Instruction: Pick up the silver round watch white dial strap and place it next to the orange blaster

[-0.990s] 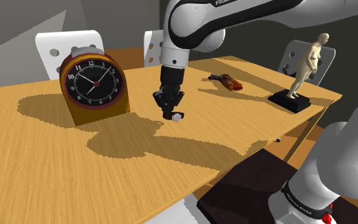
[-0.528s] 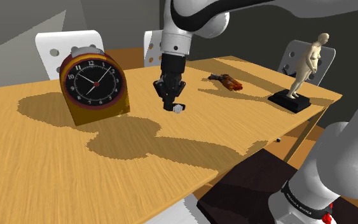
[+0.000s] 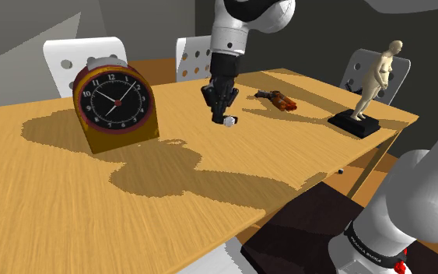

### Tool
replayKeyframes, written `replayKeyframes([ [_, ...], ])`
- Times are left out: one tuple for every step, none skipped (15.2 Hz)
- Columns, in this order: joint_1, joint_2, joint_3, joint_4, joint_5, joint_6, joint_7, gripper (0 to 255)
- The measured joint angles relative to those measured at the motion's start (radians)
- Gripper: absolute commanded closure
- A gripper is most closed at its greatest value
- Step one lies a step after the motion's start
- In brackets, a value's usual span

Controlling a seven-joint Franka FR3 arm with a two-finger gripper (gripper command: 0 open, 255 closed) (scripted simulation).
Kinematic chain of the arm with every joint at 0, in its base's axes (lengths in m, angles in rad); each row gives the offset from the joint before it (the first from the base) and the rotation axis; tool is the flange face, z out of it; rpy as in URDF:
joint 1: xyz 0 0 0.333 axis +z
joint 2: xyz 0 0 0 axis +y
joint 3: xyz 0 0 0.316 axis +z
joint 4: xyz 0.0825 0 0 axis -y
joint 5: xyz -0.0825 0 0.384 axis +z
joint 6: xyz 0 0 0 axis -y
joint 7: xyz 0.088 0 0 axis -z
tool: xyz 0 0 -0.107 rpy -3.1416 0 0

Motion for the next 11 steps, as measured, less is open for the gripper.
replayKeyframes([
  [-0.009,-0.005,-0.012,-0.002,-0.003,-0.009,-0.018,255],
  [-0.022,-0.019,-0.03,-0.013,-0.008,-0.02,-0.046,255],
  [-0.032,-0.027,-0.044,-0.028,-0.011,-0.019,-0.071,255],
  [-0.042,-0.038,-0.059,-0.035,-0.015,-0.03,-0.093,255],
  [-0.051,-0.05,-0.073,-0.046,-0.02,-0.037,-0.113,255],
  [-0.061,-0.055,-0.087,-0.055,-0.025,-0.038,-0.138,255],
  [-0.071,-0.063,-0.101,-0.062,-0.03,-0.046,-0.158,255],
  [-0.082,-0.066,-0.118,-0.067,-0.037,-0.05,-0.184,255],
  [-0.091,-0.07,-0.131,-0.072,-0.043,-0.054,-0.204,255],
  [-0.101,-0.074,-0.145,-0.074,-0.05,-0.061,-0.226,255],
  [-0.114,-0.074,-0.164,-0.074,-0.059,-0.069,-0.254,255],
])
